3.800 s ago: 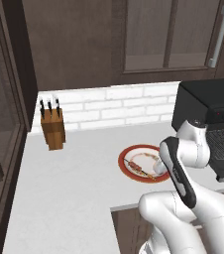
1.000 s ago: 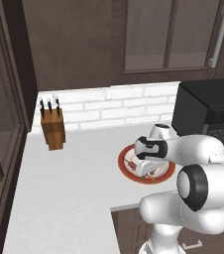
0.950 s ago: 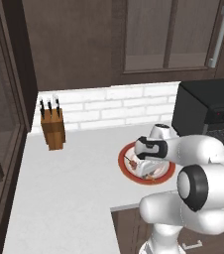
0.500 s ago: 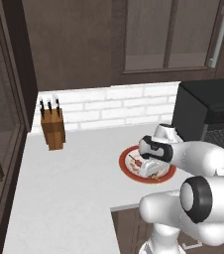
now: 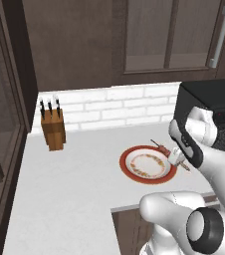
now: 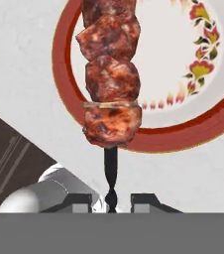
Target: Pick up the kebab skewer and baguette bread, and place them inside the toaster oven. Close the toaster oven door and start by setting the timer.
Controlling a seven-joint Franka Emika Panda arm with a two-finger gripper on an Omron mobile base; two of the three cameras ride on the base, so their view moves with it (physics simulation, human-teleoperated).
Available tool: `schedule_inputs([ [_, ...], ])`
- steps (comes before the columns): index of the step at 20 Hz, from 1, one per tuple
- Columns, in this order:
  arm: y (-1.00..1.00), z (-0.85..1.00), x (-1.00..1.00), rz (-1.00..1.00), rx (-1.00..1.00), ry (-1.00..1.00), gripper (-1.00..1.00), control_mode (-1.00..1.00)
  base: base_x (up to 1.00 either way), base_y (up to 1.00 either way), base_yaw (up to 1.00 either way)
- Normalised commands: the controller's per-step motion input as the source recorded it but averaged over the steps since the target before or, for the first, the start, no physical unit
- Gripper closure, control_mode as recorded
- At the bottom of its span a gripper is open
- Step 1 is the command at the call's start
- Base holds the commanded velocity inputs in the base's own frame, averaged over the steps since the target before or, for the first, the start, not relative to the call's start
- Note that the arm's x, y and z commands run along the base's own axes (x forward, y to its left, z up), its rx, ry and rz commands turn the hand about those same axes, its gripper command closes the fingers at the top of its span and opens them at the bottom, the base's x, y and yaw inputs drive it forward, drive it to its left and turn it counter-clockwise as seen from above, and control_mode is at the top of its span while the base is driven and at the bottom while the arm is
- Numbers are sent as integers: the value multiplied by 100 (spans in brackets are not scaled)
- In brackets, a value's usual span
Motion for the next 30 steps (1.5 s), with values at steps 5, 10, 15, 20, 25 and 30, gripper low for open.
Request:
schedule_inputs([
  [5, -100, 60, -15, 1, 0, -8, 100, -100, 0, 0, 0],
  [10, -100, 34, -1, 0, 0, -5, 100, -100, 0, 0, 0],
  [15, -100, 6, 0, 0, 0, -3, 100, -100, 0, 0, 0],
  [20, -100, 0, -5, 0, -1, -2, 100, -100, 0, 0, 0],
  [25, -97, 0, 7, 0, -1, 0, 100, -100, 0, 0, 0],
  [30, -47, -16, 7, 0, -4, 0, 100, -100, 0, 0, 0],
])
